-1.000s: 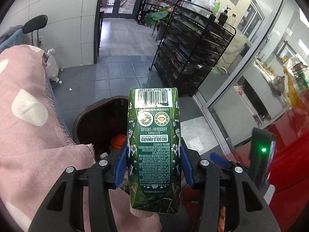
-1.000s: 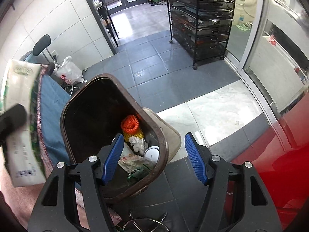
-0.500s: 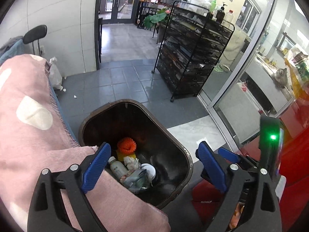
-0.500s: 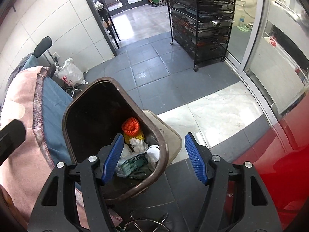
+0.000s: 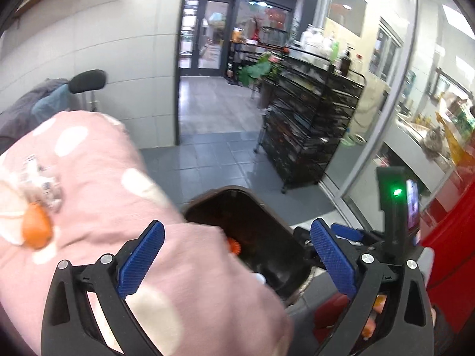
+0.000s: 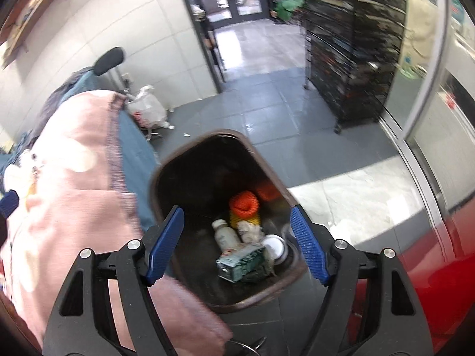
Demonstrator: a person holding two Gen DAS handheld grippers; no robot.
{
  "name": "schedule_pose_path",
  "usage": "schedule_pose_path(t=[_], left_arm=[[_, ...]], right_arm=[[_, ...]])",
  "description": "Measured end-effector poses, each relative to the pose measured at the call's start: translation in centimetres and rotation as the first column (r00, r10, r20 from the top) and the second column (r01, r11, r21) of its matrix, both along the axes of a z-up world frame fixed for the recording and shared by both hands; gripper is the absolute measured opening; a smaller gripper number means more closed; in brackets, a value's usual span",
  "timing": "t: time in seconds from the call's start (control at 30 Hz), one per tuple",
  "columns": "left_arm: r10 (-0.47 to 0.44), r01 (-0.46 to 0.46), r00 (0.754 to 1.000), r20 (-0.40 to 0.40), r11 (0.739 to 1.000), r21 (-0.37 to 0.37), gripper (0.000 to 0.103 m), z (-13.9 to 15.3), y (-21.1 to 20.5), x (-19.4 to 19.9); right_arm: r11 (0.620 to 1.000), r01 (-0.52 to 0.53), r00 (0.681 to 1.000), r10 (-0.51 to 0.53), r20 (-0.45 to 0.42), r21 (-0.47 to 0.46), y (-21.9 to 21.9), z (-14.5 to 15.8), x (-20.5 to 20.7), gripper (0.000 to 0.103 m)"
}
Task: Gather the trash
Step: 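Move both tools back over the table toward the face mask and wrapper, then grasp the white face mask with the left tool while the right tool grasps the white wrapper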
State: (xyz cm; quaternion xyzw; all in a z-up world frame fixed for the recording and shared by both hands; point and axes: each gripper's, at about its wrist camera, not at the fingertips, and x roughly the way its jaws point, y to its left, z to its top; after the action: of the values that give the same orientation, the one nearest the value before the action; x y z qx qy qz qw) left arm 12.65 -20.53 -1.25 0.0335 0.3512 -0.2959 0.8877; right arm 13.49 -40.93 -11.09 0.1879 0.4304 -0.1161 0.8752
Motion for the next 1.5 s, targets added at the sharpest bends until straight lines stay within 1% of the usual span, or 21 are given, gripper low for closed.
schedule_pose_path(t=[0.13, 0.27, 0.33, 0.47, 0.53, 0.83, 0.93, 1.07, 1.13, 1.2, 1.3, 1.33, 1.37, 1.43, 1.5], left_arm=[[0.088, -0.088, 0.996, -0.001, 0.996, -0.014, 0.097, 0.3, 3.4, 0.5], [0.174, -0.174, 0.985, -0.006, 0.984, -0.044, 0.097, 0.7, 6.9, 1.1], [0.224, -0.224, 0.975, -0.007, 0.973, -0.049, 0.097, 0.9, 8.7, 1.3], [0.295, -0.295, 0.955, -0.014, 0.953, -0.065, 0.097, 1.1, 12.2, 1.4], [0.337, -0.338, 0.941, -0.022, 0.939, -0.067, 0.097, 1.1, 13.8, 1.5], [0.450, -0.452, 0.892, -0.049, 0.890, -0.056, 0.097, 0.7, 20.9, 2.2], [0.480, -0.481, 0.876, -0.049, 0.876, -0.036, 0.097, 0.4, 23.0, 2.6], [0.526, -0.527, 0.849, -0.048, 0.850, -0.016, 0.097, 0.1, 25.9, 3.1], [0.549, -0.551, 0.833, -0.061, 0.835, -0.013, 0.097, -0.1, 27.3, 3.7], [0.562, -0.565, 0.823, -0.081, 0.825, -0.014, 0.096, -0.4, 28.4, 4.3], [0.565, -0.567, 0.820, -0.096, 0.824, 0.002, 0.094, -0.7, 29.5, 5.4], [0.563, -0.566, 0.820, -0.100, 0.824, 0.004, 0.093, -0.7, 29.6, 5.8], [0.560, -0.563, 0.821, -0.109, 0.826, 0.003, 0.092, -0.8, 29.8, 6.2], [0.550, -0.555, 0.826, -0.125, 0.832, -0.004, 0.089, -1.0, 30.0, 7.0], [0.540, -0.546, 0.830, -0.136, 0.837, -0.009, 0.087, -1.1, 29.9, 7.8]], right_arm=[[0.997, -0.076, 0.996, 0.076, 0.038, -0.005, 2.7, 1.7, 0.8, 0.074], [0.987, -0.160, 0.985, 0.161, 0.067, -0.022, 6.0, 3.1, 1.7, 0.074], [0.980, -0.196, 0.977, 0.198, 0.074, -0.028, 7.5, 3.7, 2.2, 0.074], [0.961, -0.273, 0.958, 0.275, 0.088, -0.032, 10.7, 4.6, 3.3, 0.074], [0.950, -0.309, 0.946, 0.311, 0.094, -0.035, 12.3, 5.2, 3.9, 0.074], [0.885, -0.462, 0.878, 0.465, 0.109, -0.057, 19.5, 7.1, 5.9, 0.074], [0.863, -0.502, 0.856, 0.506, 0.108, -0.063, 21.4, 7.7, 6.7, 0.074], [0.829, -0.555, 0.823, 0.560, 0.099, -0.075, 23.9, 8.1, 8.0, 0.074], [0.810, -0.583, 0.805, 0.587, 0.088, -0.066, 25.3, 8.0, 9.1, 0.074], [0.786, -0.615, 0.783, 0.618, 0.070, -0.066, 26.9, 7.9, 10.4, 0.074], [0.765, -0.637, 0.764, 0.643, 0.046, -0.095, 29.0, 7.9, 12.4, 0.073], [0.761, -0.639, 0.763, 0.646, 0.036, -0.112, 29.6, 7.8, 13.2, 0.070], [0.760, -0.638, 0.763, 0.645, 0.026, -0.127, 30.0, 7.7, 14.2, 0.068], [0.762, -0.632, 0.770, 0.639, 0.006, -0.141, 30.6, 7.4, 16.0, 0.062], [0.764, -0.629, 0.773, 0.634, -0.016, -0.145, 31.0, 7.0, 17.4, 0.059]])
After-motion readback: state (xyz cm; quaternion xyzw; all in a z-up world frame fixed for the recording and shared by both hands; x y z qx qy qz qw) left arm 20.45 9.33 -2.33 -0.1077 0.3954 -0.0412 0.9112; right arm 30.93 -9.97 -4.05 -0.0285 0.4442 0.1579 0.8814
